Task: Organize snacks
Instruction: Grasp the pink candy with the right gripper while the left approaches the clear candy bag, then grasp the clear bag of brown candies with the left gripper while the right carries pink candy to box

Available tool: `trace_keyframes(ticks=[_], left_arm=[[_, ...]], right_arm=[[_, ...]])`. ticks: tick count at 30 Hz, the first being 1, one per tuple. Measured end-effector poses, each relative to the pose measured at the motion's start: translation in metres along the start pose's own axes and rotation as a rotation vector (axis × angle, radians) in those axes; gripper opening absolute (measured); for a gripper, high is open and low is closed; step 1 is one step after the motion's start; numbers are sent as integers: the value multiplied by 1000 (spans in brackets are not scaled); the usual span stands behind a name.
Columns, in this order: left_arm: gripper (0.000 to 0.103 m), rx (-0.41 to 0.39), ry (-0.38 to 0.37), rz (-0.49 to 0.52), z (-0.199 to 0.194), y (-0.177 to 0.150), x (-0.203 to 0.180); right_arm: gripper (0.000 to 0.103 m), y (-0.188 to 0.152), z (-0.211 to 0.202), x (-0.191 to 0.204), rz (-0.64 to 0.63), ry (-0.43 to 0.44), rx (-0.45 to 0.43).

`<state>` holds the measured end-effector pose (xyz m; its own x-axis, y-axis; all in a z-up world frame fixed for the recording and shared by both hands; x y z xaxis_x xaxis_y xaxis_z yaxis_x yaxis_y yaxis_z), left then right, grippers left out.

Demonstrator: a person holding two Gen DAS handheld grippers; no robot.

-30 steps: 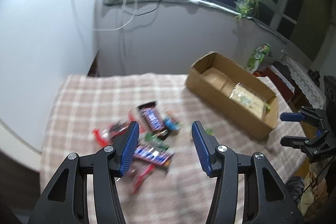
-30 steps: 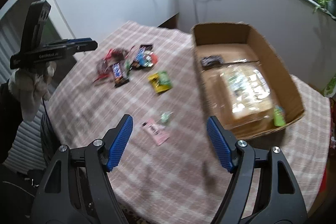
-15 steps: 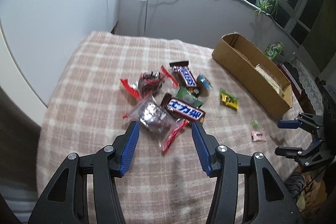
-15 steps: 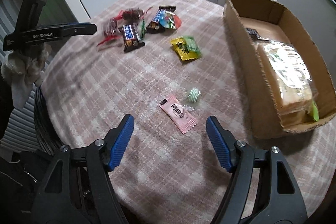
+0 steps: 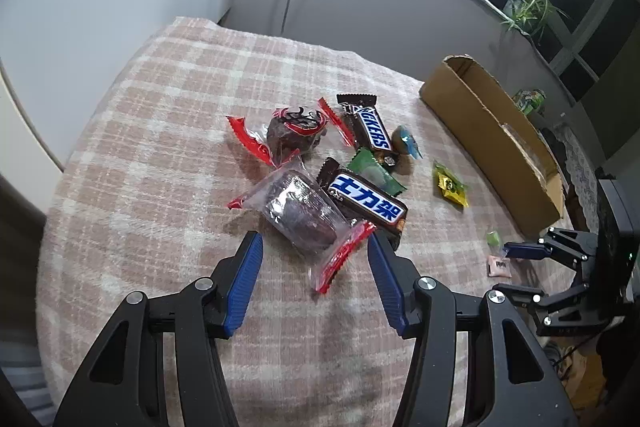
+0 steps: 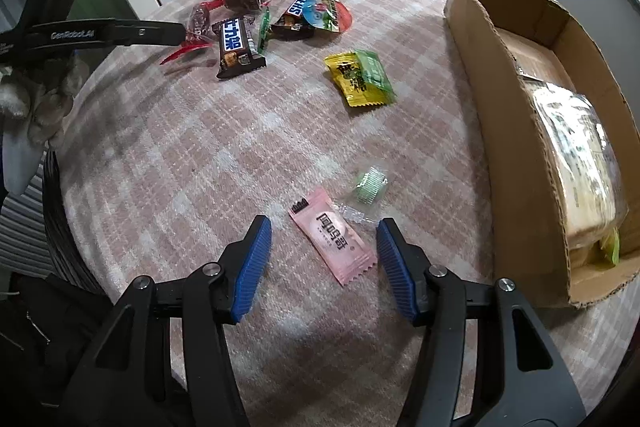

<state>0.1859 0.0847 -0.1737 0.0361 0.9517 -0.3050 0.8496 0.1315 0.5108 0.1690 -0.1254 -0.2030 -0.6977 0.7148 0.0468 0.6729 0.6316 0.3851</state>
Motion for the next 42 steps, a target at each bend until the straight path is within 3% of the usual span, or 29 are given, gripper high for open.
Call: trace_keyframes(ticks=[6, 14, 20, 22, 25, 42], left_arm=[[60, 13, 29, -2, 10, 5, 1], [60, 15, 85, 9, 25, 12, 2], [57, 8, 104, -2, 31, 14, 8], [47, -1, 117, 3, 31, 15, 11], [43, -11, 118, 17, 31, 15, 12], [41, -57, 89, 14, 0, 7, 9]], right_arm=[[52, -1, 0, 4, -24, -7, 3], [43, -1, 0, 7, -44, -9, 12], [21, -1, 0, 6, -47, -13, 16], [21, -1, 0, 6, -44, -10, 17], [21, -1, -1, 6, -41, -21, 13], [20, -4, -33, 0, 16, -4, -62]])
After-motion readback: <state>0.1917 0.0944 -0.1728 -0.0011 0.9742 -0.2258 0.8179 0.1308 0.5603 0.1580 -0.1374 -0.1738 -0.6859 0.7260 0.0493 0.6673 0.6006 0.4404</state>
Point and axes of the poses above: each gripper's, at about its wrist camera, not at the fingertips, and z roughly the way its jaws point, x to its left, y to its top, the point moved 9 cm from there along z, roughly the way its jaws point
